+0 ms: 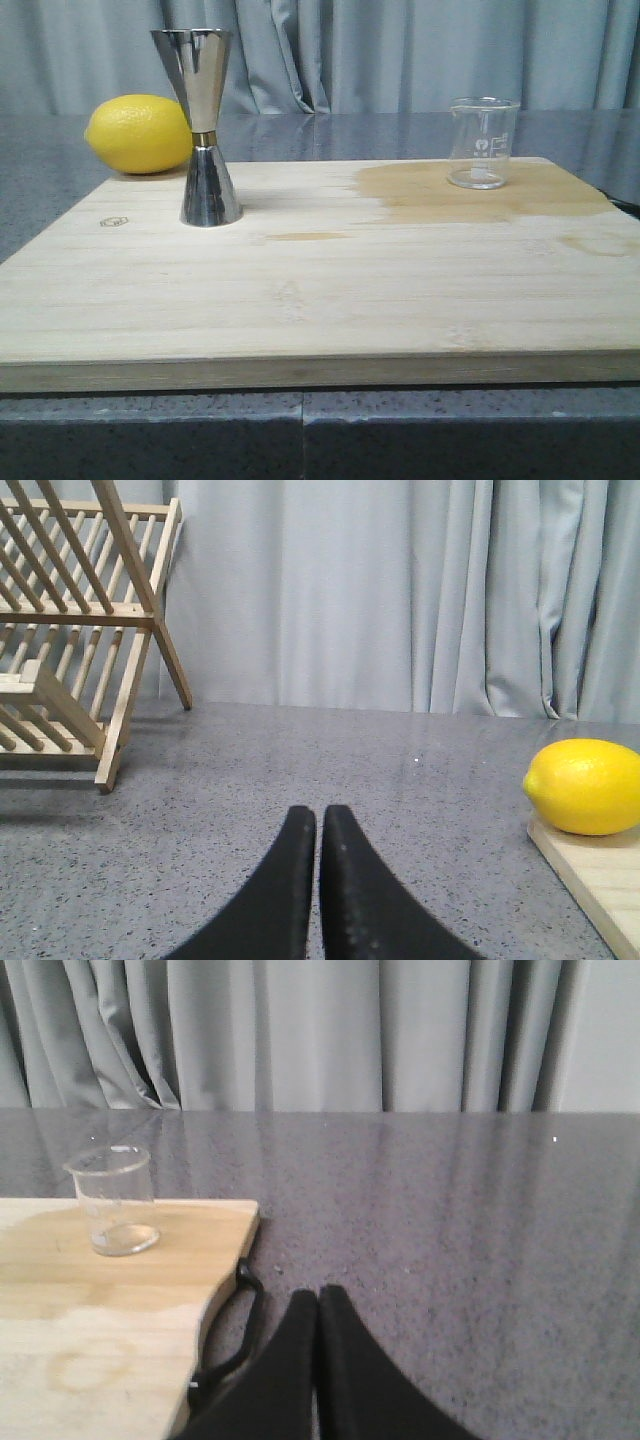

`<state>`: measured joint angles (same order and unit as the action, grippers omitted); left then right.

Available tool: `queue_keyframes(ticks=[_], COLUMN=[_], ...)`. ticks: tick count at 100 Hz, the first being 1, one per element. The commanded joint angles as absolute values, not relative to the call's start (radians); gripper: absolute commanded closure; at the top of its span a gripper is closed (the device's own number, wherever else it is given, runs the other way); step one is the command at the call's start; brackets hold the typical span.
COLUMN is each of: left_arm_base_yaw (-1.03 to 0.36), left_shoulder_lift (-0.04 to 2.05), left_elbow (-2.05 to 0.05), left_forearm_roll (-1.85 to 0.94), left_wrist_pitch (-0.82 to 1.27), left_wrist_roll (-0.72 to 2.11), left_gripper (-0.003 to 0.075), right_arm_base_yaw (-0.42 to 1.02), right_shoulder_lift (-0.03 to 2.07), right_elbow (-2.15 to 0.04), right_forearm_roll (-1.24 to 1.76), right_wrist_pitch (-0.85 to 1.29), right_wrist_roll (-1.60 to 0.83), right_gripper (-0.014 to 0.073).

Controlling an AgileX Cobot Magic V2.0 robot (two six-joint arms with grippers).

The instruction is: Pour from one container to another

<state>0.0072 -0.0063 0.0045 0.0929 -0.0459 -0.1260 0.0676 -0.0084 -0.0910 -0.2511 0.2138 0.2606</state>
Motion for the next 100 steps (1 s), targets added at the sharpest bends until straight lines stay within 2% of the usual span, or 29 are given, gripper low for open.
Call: queue_keyframes(ticks=[1, 18, 33, 84, 100], left_arm_base_yaw=[0.006, 0.006, 0.006, 0.006, 0.006], left_shoulder_lift=[-0.027, -0.027, -0.027, -0.027, -0.027], left_elbow=[0.033, 0.033, 0.033, 0.033, 0.033], left_forearm_roll=[0.082, 0.082, 0.082, 0.082, 0.082], left_wrist_pitch=[-0.124, -0.124, -0.124, -0.124, -0.124], left_wrist_roll=[-0.126, -0.126, -0.126, -0.126, -0.126], left_gripper=[0.0739, 0.0739, 0.0739, 0.0739, 0.0739], right_arm_base_yaw=[0.027, -0.051, -0.059, -0.059, -0.059], right_shoulder_lift=[-0.029, -0.029, -0.029, -0.029, -0.029], right_elbow=[-0.077, -0.032, 0.024, 0.022, 0.022], right_forearm_roll=[-0.211, -0.183, -0.179, -0.149, -0.090], right_wrist_pitch=[0.096, 0.020, -0.045, 0.000, 0.032], right_wrist_roll=[0.244, 0.244, 0.244, 0.167, 0.000], right_gripper=[0.0666, 0.0666, 0.0666, 0.0666, 0.0666])
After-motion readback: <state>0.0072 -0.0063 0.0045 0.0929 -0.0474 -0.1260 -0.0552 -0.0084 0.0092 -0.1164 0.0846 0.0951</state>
